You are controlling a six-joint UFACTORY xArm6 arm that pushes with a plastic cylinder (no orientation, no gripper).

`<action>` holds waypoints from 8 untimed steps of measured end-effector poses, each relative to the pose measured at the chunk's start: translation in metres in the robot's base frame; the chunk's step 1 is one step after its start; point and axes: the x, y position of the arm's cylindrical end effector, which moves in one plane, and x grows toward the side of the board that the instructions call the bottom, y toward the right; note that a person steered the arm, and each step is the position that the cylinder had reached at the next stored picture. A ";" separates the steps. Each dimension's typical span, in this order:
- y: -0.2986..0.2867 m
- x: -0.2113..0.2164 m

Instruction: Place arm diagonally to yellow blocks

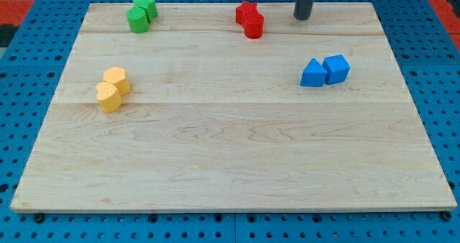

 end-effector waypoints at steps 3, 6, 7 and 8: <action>-0.179 -0.009; -0.248 -0.002; -0.249 0.006; -0.250 0.028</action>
